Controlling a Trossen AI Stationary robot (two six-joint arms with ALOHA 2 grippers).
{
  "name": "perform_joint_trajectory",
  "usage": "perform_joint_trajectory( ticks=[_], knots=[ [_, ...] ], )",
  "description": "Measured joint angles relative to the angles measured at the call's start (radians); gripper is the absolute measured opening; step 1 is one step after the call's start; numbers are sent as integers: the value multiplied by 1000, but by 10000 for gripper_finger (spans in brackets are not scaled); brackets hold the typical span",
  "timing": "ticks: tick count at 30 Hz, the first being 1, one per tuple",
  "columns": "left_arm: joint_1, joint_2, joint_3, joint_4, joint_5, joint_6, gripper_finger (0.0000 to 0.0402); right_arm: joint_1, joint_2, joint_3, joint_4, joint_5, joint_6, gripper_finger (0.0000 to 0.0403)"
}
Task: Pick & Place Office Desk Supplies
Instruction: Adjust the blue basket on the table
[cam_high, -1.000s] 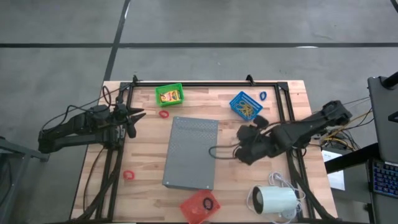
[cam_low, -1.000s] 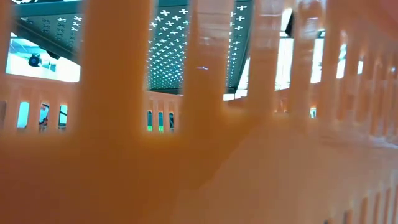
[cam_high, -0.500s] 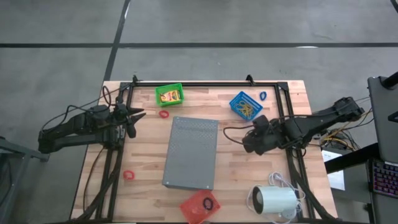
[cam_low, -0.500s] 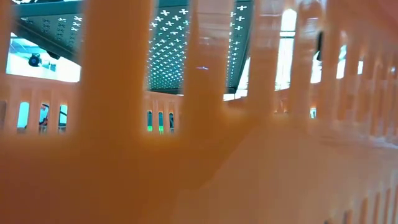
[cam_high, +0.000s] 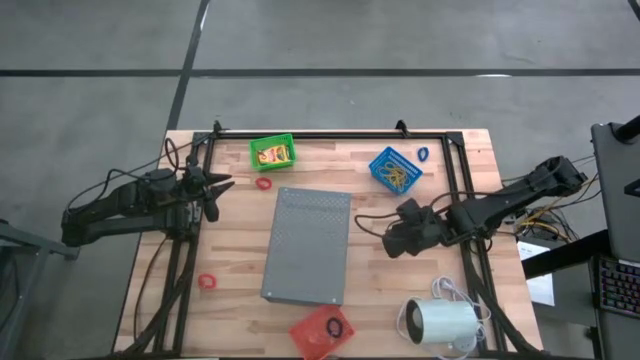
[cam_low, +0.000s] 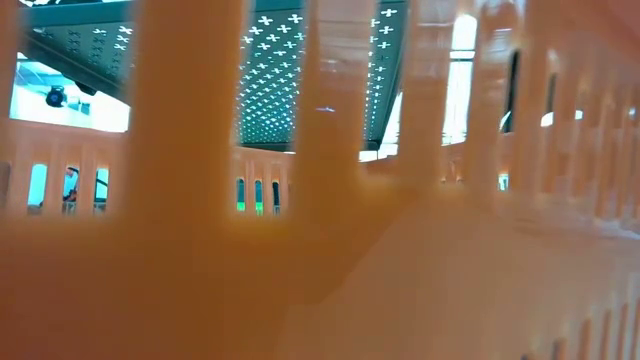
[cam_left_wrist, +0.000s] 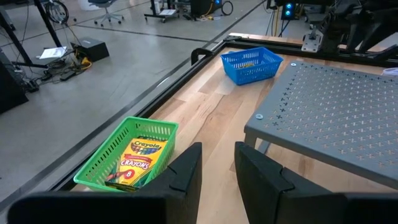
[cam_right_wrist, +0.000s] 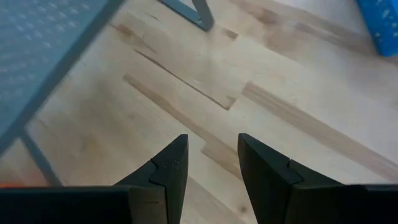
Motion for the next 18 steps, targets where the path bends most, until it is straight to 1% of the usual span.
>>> perform_joint_trajectory(
  ticks=[6,11,15,18],
  knots=[
    [0,0,0,0,0,0,98,-25,-5,11,-31,-12,-98,137],
    [0,0,0,0,0,0,98,-73,-4,1,-52,-34,-173,137],
    [0,0,0,0,0,0,98,-107,-4,-3,-51,-34,-213,137],
    [0,0,0,0,0,0,98,-127,-4,-4,-70,-33,-211,137]
  ],
)
